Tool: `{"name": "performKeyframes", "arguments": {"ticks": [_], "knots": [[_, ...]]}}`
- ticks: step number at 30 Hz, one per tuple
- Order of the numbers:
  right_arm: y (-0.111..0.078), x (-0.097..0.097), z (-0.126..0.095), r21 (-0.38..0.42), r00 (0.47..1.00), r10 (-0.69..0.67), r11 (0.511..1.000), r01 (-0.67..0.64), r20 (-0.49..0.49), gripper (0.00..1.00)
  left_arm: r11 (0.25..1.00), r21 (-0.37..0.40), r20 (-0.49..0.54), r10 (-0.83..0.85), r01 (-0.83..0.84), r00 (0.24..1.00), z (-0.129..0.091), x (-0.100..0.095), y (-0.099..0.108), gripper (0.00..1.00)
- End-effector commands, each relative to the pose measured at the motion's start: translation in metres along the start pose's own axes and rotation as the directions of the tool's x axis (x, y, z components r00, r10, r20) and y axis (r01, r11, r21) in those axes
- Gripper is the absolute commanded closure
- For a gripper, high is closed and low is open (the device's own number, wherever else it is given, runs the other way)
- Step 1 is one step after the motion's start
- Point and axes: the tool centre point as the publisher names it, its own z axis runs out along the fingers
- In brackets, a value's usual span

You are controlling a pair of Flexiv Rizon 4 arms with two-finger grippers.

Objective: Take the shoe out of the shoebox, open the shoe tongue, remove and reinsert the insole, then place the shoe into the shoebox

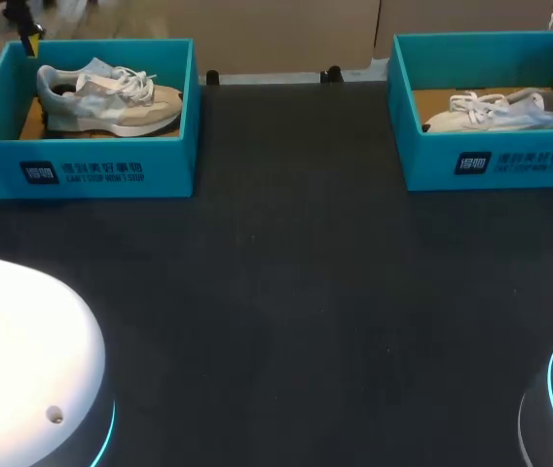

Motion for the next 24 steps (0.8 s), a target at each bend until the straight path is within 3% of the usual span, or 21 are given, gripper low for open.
{"name": "performKeyframes", "arguments": {"ticks": [1,6,11,24], "knots": [[0.003,0.009,0.007,-0.019,1.000,-0.016,1.000,0.016,-0.020,1.00,0.993,0.020,0.035,0.119,-0.120,0.992,0.006,-0.001,0.014,0.00],[-0.002,0.010,0.017,-0.019,0.999,-0.002,1.000,0.001,-0.044,1.00,0.948,-0.033,0.015,0.317,-0.317,0.948,0.017,0.000,0.020,0.00],[-0.007,0.009,0.017,-0.024,0.999,0.016,1.000,-0.017,-0.035,1.00,0.901,-0.038,0.033,0.434,-0.433,0.900,0.019,0.000,0.025,0.00],[-0.010,0.012,0.025,-0.017,0.999,0.031,0.999,-0.032,-0.039,1.00,0.867,-0.056,0.069,0.498,-0.495,0.865,0.018,-0.001,0.032,0.00]]}}
